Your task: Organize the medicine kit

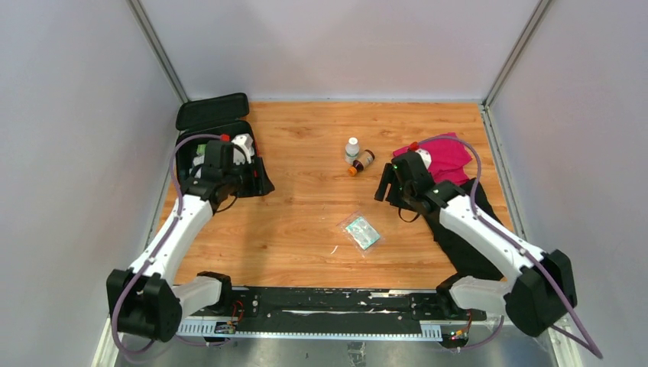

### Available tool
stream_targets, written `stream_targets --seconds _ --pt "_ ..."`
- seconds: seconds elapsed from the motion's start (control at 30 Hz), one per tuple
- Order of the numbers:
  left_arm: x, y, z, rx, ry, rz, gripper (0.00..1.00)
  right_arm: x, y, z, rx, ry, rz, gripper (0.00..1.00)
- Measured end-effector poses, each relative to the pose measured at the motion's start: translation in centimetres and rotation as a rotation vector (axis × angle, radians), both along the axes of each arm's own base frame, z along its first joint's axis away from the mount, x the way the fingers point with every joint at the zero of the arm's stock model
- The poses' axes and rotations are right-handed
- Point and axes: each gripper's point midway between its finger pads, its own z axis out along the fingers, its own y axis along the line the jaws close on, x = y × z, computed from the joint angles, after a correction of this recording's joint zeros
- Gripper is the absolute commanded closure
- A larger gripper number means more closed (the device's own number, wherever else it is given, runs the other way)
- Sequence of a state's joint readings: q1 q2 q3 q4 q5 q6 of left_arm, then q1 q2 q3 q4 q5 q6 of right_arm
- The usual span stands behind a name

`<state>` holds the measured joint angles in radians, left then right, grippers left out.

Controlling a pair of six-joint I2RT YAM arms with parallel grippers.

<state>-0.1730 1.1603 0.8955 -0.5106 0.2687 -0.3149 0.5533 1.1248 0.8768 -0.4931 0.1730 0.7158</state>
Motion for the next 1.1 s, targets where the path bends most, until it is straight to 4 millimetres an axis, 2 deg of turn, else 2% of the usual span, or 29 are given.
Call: stream_targets --seconds 0.13,0.33,0.73,1.1 --pt "-1.6 0.6 0.7 0.014 -0.044 0.006 0.39 2.9 0.8 -1.3 -0.011 0.03 -0.067 0.23" --pt "-2.5 2.0 2.3 0.068 -0.117 0.03 0.39 7.4 2.9 -1.9 0.026 0.025 -0.119 0.23" --pt "-2.9 3.1 1.9 0.113 -0.12 0.068 0.38 14.3 5.6 -6.0 0.052 0.075 -0.181 0.24" --pt "-3.0 3.5 2.2 0.124 -0.137 0.085 0.38 16.9 6.5 -9.3 0.05 0.134 -0.177 0.26"
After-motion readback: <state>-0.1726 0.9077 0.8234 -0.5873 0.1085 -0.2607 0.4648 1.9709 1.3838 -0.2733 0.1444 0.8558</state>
